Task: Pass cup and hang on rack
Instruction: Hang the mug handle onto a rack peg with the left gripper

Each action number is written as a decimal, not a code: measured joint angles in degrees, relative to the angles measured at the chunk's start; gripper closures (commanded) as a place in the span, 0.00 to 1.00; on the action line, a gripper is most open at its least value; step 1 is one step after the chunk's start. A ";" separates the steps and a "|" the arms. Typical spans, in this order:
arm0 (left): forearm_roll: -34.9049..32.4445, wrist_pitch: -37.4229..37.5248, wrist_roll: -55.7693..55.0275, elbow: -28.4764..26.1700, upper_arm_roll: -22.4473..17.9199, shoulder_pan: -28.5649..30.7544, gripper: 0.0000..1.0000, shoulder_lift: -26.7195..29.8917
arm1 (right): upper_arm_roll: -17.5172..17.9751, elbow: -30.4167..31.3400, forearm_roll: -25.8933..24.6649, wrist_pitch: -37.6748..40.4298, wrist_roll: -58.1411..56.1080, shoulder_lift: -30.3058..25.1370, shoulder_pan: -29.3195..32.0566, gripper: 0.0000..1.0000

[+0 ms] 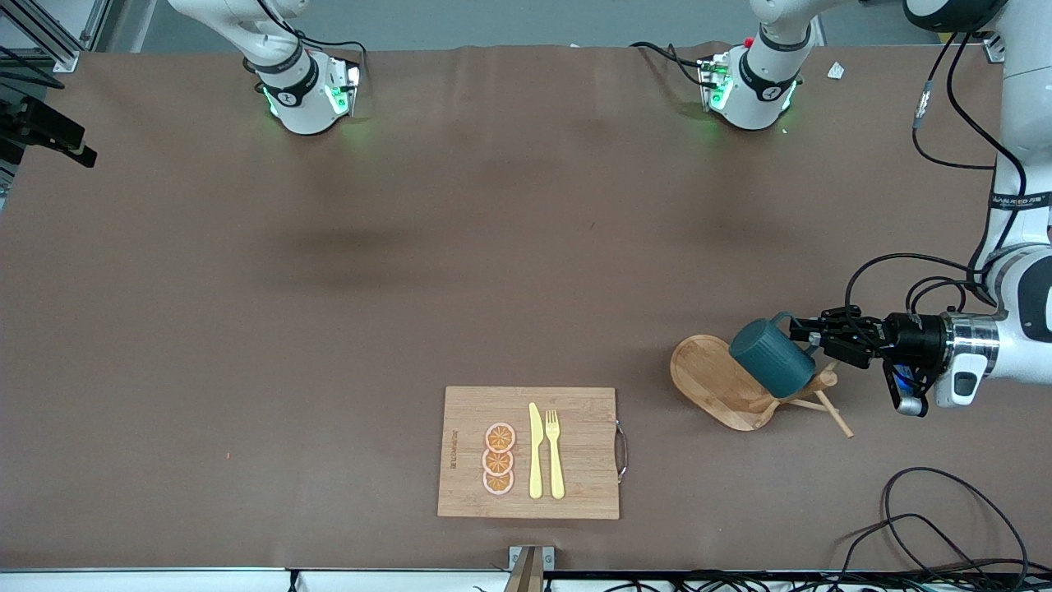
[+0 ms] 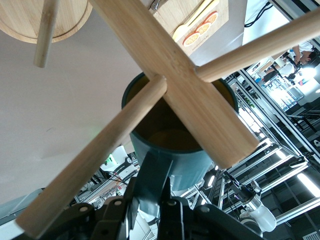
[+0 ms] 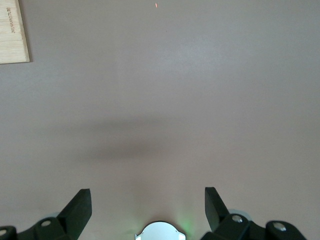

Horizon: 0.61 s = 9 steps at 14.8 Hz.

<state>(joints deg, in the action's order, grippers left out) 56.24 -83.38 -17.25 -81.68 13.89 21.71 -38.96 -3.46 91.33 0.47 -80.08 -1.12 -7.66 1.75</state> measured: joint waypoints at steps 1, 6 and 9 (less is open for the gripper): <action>0.26 0.00 0.00 0.00 0.00 0.01 0.49 -0.01 | 0.00 0.00 0.00 0.00 0.00 0.00 0.00 0.00; 0.63 0.00 0.00 0.05 -0.04 0.16 0.25 -0.02 | 0.00 0.02 0.00 0.02 0.00 0.00 0.00 0.00; 0.63 0.00 -0.14 0.41 -0.04 0.17 0.00 -0.01 | 0.00 0.03 0.00 0.03 0.00 0.00 0.00 0.00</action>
<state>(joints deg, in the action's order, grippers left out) 56.87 -83.38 -17.39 -81.27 13.85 21.89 -38.97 -3.46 91.35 0.47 -80.06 -1.12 -7.66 1.75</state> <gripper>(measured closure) 0.251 0.000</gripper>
